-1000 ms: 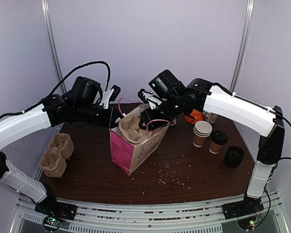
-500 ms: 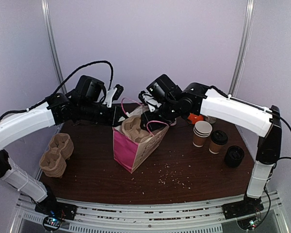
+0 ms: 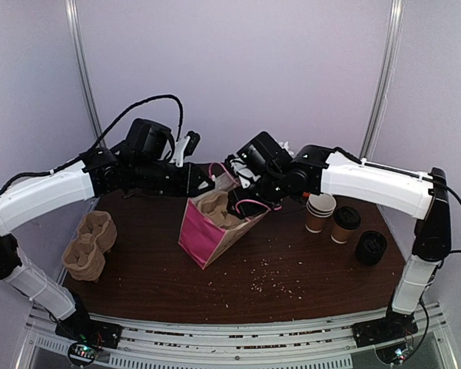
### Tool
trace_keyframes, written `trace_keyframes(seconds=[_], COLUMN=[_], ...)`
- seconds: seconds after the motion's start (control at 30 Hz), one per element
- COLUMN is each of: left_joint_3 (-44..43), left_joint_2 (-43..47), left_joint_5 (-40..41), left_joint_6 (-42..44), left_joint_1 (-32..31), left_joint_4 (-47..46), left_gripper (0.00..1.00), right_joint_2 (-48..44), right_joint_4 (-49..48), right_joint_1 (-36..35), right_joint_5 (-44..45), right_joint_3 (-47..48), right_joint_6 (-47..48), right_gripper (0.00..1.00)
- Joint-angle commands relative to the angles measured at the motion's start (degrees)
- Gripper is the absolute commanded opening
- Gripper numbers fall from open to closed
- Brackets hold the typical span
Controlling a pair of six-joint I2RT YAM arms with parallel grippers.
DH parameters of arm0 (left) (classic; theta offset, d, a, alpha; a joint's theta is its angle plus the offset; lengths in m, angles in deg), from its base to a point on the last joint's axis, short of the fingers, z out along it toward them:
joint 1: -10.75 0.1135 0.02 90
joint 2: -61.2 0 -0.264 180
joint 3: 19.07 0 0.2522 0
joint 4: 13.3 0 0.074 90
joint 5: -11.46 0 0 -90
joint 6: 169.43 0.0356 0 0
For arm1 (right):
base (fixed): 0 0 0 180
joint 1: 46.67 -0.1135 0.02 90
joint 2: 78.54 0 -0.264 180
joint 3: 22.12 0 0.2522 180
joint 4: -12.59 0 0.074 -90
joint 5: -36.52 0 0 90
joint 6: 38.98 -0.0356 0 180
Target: Pack the takeout coffee
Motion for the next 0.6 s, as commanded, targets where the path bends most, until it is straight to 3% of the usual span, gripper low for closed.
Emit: trace_keyframes(seconds=[0.0,0.33,0.57], left_joint_3=[-2.7,-2.9,-0.8], left_joint_2=[-0.4,4.0,7.4], left_joint_5=[-0.9,1.6,3.1], left_joint_6=[1.2,10.7,25.5], left_joint_1=[-0.2,-0.2,-0.2], left_joint_4=[-3.3,-1.0,-5.2], left_gripper=[0.31,0.97,0.98], right_joint_2=[-2.3,-2.8,-2.5], right_joint_4=[-0.6,0.6,1.1], right_joint_1=[0.8,2.0,2.5], right_joint_5=[0.9,-1.6,-2.7], right_joint_3=[-0.7,1.1,1.8], right_joint_6=[0.3,0.1,0.0], right_gripper=[0.44,0.44,0.44])
